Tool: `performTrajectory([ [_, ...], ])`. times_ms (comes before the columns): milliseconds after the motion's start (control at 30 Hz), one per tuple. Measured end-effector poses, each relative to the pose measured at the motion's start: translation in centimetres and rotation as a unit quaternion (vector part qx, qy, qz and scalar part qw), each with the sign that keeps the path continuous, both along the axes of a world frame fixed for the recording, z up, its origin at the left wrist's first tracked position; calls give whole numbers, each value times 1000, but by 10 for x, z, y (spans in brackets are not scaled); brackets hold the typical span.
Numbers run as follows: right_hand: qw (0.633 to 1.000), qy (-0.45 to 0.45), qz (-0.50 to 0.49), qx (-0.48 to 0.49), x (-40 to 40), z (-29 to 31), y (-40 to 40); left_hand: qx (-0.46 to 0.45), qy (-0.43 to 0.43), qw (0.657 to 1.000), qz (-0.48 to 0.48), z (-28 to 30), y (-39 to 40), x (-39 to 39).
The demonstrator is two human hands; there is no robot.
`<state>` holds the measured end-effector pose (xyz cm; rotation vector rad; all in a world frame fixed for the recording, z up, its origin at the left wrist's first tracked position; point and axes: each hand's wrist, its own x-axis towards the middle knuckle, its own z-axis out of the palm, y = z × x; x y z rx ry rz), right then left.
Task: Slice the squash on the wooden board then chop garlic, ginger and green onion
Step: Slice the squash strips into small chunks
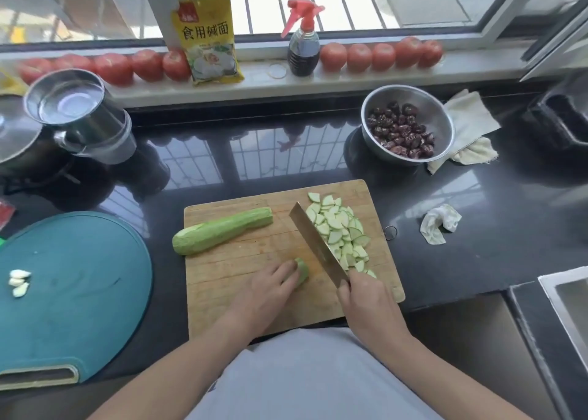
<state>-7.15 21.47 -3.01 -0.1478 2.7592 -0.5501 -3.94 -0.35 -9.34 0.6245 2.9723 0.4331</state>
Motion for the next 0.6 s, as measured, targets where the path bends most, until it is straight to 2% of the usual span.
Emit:
performTrajectory([
  [100,999,12,51,0,11,4,7,-29,21,999,-36,-2,8,-1],
  [233,995,17,81,54,18,4,12,-36,30,997,-63,-1,11,-5],
  [433,987,31,111,108,18,8,17,-52,-32,994,-86,3,15,-7],
  [600,982,32,154,104,15,16,17,-71,-56,993,-81,7,18,-10],
])
